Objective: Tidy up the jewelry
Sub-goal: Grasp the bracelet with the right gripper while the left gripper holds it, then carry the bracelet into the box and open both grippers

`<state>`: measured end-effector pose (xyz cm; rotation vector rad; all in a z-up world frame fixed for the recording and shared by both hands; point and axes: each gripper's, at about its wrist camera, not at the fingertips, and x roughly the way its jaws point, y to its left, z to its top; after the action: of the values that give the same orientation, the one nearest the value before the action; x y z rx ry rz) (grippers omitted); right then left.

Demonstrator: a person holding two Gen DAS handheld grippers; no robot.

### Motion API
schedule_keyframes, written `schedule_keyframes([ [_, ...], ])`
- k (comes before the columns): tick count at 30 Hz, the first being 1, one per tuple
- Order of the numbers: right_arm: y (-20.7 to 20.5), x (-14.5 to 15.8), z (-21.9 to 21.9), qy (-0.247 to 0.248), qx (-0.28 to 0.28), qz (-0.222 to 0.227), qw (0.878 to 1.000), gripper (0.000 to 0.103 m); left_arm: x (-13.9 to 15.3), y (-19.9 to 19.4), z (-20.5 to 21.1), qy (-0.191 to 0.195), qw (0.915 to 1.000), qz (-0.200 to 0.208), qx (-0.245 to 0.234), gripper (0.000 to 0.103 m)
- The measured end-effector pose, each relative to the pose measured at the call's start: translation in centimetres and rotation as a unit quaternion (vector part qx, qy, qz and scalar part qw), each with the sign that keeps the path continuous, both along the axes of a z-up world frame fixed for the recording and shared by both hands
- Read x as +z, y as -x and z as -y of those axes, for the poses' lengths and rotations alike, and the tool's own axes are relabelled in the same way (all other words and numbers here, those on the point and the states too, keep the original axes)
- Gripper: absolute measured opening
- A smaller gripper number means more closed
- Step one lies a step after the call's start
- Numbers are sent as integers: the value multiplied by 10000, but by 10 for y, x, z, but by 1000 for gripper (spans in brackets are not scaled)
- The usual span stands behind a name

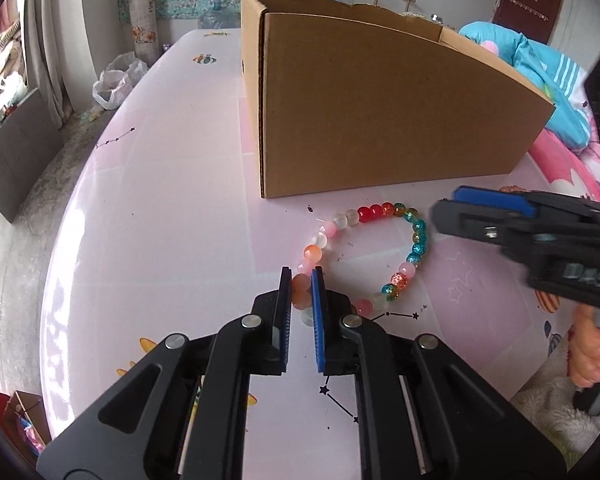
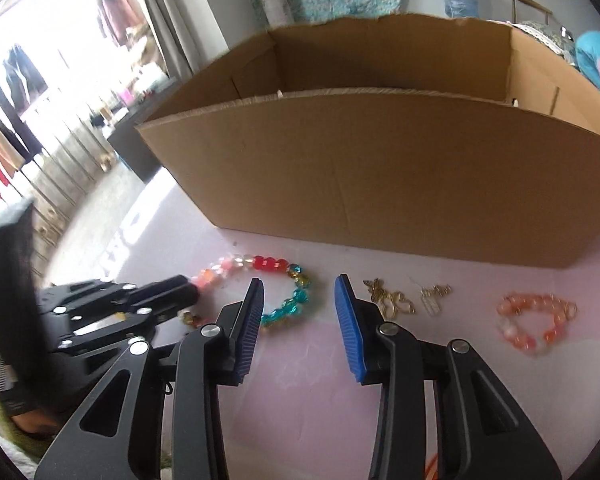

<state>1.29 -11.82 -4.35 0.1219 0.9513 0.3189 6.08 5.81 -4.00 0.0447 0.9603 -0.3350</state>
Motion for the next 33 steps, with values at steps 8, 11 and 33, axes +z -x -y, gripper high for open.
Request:
schedule_keyframes([
  [8, -16, -8, -12, 360, 170, -309, 9987, 31, -1, -6, -3, 299, 9991, -285, -80, 19],
  [11, -17, -9, -15, 475, 217, -321, 9981, 29, -1, -7, 3, 298, 9990, -291, -187, 25],
  [33, 30, 56, -21, 332, 319, 627, 9970, 10, 70, 21, 20, 277, 9952, 835, -435, 8],
])
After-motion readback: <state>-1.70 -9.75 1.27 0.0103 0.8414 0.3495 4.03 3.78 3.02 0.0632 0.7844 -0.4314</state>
